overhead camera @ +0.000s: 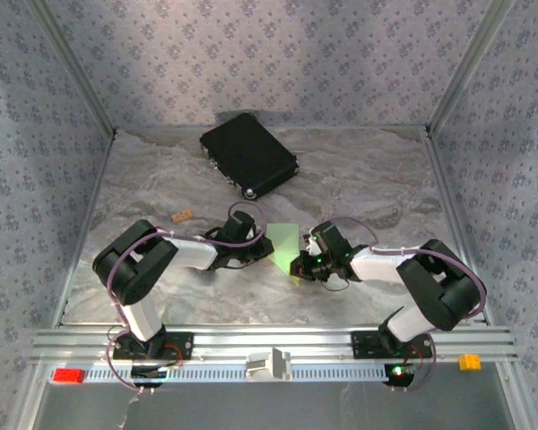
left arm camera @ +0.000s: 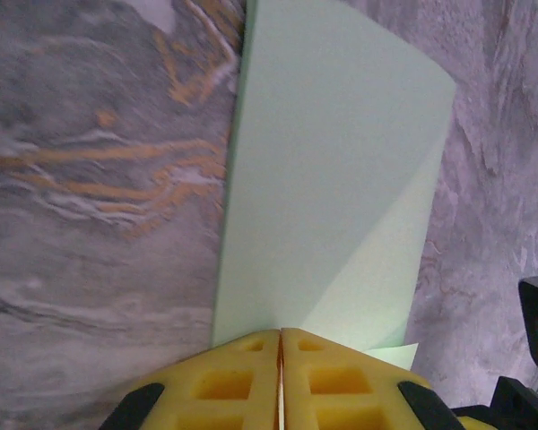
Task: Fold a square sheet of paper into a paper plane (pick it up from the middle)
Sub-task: Third fold the triangle at the center of the table.
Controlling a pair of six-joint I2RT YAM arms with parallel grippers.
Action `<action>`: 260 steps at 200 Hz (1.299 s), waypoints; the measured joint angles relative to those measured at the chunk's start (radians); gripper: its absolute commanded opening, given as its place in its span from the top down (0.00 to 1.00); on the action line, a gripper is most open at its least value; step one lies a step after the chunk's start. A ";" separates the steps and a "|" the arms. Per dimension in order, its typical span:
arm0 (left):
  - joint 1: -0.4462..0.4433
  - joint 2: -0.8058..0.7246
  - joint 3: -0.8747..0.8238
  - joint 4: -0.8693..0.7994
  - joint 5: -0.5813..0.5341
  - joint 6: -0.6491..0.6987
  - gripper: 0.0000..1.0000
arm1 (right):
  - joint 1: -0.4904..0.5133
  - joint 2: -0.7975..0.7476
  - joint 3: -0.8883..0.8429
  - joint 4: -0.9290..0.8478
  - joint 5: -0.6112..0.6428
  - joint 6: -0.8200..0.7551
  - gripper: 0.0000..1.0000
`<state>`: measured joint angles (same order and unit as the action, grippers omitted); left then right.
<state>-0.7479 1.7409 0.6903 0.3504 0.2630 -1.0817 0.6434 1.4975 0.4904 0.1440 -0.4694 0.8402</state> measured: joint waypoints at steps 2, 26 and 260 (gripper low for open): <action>0.001 0.000 0.000 -0.001 0.000 0.000 0.91 | -0.001 -0.001 0.000 -0.002 0.001 -0.002 1.00; 0.015 -0.011 0.010 -0.043 -0.002 0.013 0.91 | -0.009 -0.008 -0.002 -0.012 0.002 -0.019 1.00; -0.082 0.061 0.112 -0.100 0.022 0.068 0.97 | -0.018 -0.018 0.032 -0.060 -0.027 -0.097 0.99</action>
<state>-0.8295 1.8019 0.8021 0.2508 0.2848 -1.0142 0.6250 1.4796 0.5228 0.0845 -0.4969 0.7429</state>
